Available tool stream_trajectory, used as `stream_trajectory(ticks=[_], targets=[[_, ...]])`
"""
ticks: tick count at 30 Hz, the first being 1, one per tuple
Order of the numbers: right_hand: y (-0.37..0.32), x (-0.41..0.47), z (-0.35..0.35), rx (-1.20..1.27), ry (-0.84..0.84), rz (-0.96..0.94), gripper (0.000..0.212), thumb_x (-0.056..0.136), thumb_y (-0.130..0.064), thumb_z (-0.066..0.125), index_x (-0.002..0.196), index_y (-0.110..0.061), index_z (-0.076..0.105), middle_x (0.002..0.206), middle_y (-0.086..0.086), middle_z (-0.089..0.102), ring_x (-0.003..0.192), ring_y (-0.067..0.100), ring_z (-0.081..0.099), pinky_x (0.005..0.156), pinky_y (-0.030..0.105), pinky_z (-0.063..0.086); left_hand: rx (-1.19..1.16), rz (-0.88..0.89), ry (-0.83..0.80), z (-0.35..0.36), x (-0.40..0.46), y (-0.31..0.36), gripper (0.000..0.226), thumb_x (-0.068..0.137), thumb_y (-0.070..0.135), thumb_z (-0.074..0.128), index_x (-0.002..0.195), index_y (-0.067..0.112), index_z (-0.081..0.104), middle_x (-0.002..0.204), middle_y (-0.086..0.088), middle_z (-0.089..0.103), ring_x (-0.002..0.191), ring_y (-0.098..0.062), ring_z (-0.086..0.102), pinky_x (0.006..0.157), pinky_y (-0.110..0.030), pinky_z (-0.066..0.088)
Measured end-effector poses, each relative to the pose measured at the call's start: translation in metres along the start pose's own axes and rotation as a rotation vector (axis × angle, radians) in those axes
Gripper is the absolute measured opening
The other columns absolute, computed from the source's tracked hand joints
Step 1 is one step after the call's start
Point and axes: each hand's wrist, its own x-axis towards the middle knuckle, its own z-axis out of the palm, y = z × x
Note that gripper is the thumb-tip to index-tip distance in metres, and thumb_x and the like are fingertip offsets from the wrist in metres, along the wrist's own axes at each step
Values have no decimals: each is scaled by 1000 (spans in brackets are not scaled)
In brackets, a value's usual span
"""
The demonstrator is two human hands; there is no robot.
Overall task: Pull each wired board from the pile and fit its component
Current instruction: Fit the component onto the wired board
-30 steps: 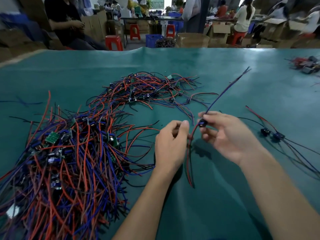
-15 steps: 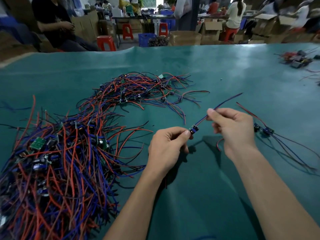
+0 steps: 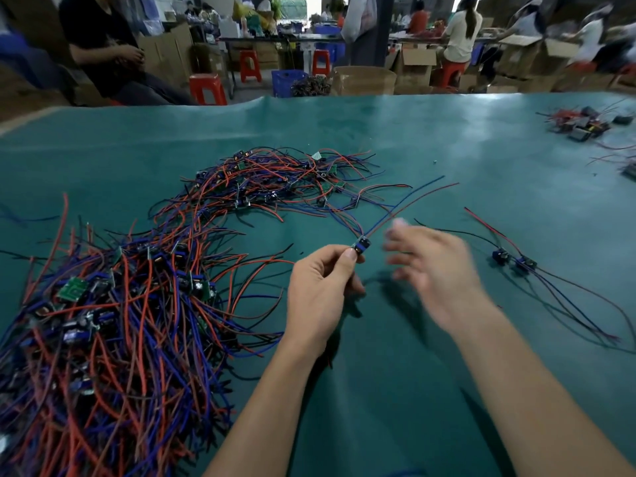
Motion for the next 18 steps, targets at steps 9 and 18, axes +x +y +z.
stream_trajectory(ticks=[9, 18], targets=[[-43, -5, -4, -168, 159, -468, 15, 88, -15, 77, 77, -25, 75, 64, -12, 67, 61, 7, 54, 60, 27, 47, 188, -44, -124, 2, -1, -1, 27, 81, 50, 59, 79, 29, 75, 66, 1, 70, 62, -20, 61, 77, -58, 57], [-156, -35, 126, -402, -679, -568, 40, 80, -19, 66, 40, -25, 62, 42, -18, 52, 39, -2, 46, 42, 15, 38, 293, -12, -43, 4, -1, 0, 24, 85, 47, 56, 93, 32, 72, 73, 11, 74, 79, -11, 69, 83, -38, 55]])
